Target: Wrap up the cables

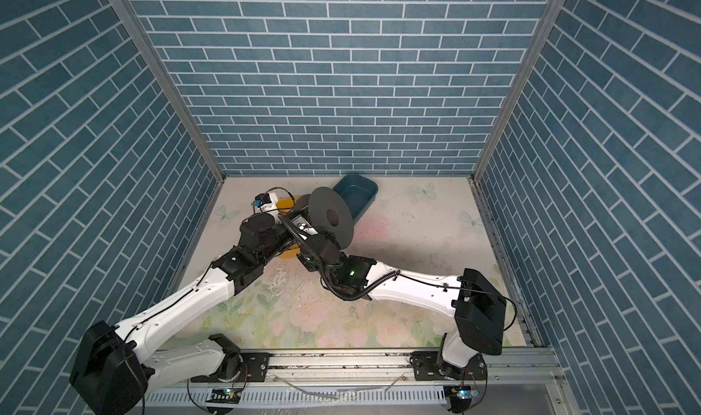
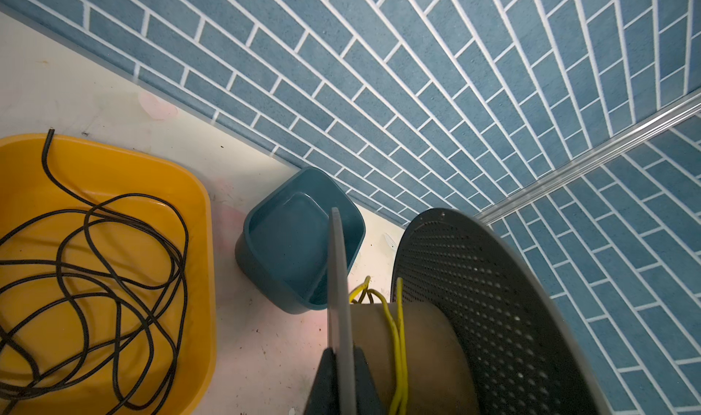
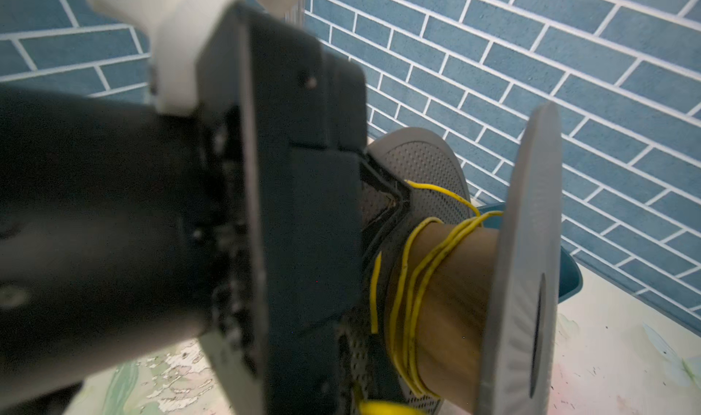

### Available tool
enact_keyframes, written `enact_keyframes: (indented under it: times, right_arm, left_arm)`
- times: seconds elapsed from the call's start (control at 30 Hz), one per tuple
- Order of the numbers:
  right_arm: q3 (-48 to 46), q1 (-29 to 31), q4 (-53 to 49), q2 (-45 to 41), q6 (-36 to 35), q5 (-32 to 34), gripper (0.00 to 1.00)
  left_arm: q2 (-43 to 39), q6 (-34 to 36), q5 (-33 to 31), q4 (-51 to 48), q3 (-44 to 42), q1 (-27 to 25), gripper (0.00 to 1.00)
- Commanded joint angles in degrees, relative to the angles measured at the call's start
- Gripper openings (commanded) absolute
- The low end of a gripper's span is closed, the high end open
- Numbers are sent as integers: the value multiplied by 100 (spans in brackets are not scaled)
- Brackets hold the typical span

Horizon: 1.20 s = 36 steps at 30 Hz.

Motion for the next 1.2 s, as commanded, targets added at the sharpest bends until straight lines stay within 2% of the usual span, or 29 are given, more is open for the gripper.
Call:
enact_keyframes:
  times: [0.0,0.2,0.4,0.67,0.83,0.93,1.07,1.17]
  right_arm:
    - [312,-29,-175,-356,74,-438,18]
    - [200,-34,-397,-554,286,-1043,24]
    - [24,-35,-533,-736,343,-1286,30]
    - [-297,-33,-568,-1112,286,-1661,33]
    - [-420,-35,-720,-1407,215,-1659,36]
    - [-465,-35,-968,-1673,162,-1536,40]
    - [-571,-109,-1390,-2164,76,-1194,51]
    - [-560,-365,-1815,-2475,45,-1331,57]
  left_arm:
    - [20,45,359,57,218,105,0]
    - [111,-80,707,97,254,350,0]
    - [112,-216,930,189,211,568,0]
    - [111,-270,1151,205,192,745,0]
    - [109,-311,1320,249,191,845,0]
    - [150,-325,1683,369,188,938,0]
    - [255,-344,2425,463,209,1197,0]
    - [328,-385,2954,553,214,1396,0]
